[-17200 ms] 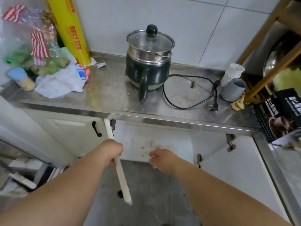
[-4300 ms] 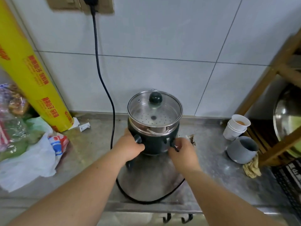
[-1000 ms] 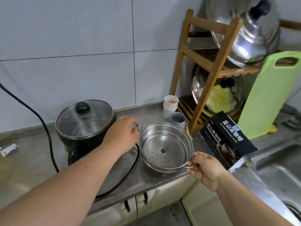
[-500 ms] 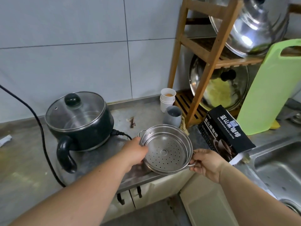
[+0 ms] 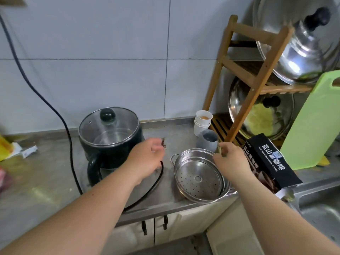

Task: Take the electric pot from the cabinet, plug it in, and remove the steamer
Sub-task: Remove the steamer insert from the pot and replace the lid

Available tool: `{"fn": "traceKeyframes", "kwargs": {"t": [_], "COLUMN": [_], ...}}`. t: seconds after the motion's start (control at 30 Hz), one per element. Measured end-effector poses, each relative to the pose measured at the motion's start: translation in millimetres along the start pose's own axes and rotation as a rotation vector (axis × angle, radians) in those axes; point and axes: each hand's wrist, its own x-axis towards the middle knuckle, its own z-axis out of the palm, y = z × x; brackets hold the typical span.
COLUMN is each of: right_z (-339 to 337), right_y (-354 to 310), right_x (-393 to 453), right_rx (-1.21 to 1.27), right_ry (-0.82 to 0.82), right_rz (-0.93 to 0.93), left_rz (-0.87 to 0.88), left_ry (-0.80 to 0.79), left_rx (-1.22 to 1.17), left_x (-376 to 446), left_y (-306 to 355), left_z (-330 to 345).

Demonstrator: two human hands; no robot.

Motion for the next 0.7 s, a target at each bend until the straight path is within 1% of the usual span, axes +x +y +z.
{"fn": "traceKeyframes", "kwargs": {"t": [0.07,0.17,0.2,0.23,0.27,0.3,0.33,0.4,0.43,0.47,0.5,0.57,0.7], "right_z": [25,70,86,97,109,120,129,148,157,164,172,184,193], "right_y": [-35,-83,-96,-106,-117,-125,-131,-141,-144,-146,-149,-154,-155], "right_x": [1,-8,-12,-16,-21,-26,-32,-44,-49,-53,-56,-59,-59], "right_rx": [0.04,0.099,0.106,0.101,0.097,0.104,0.113,0.123,0.127,0.131,0.136,0.151,0.187], "right_ry": [-0.085,-0.232,-0.274,-0.312,-0.358,-0.401,-0.441,-0.515,-0.544,-0.576,-0.605,-0.636,-0.63], "right_rz": [-0.042,-0.084,-0.107,-0.13,-0.148,-0.158,-0.159,-0.167,-0.169,-0.167,-0.166,-0.162,-0.129], "left_rz": [0.121,0.217,0.221,0.2,0.146,0.061,-0.048,-0.24,-0.275,-0.282,-0.279,-0.276,-0.332], "left_ry": [0.137,0.478,0.593,0.676,0.722,0.717,0.662,0.457,0.354,0.283,0.255,0.248,0.224], "left_rx": [-0.025,0.04,0.056,0.053,0.04,0.039,0.068,0.139,0.136,0.124,0.115,0.1,-0.032], "left_x": [-2,-11,-14,-17,-20,-21,-22,-26,-28,-29,-30,-26,-12], "left_y": [2,-11,-20,-27,-37,-47,-56,-74,-80,-84,-88,-91,-88], "left_z": [-23,-66,-81,-92,-103,-112,-117,-121,-118,-115,-114,-113,-114]}}
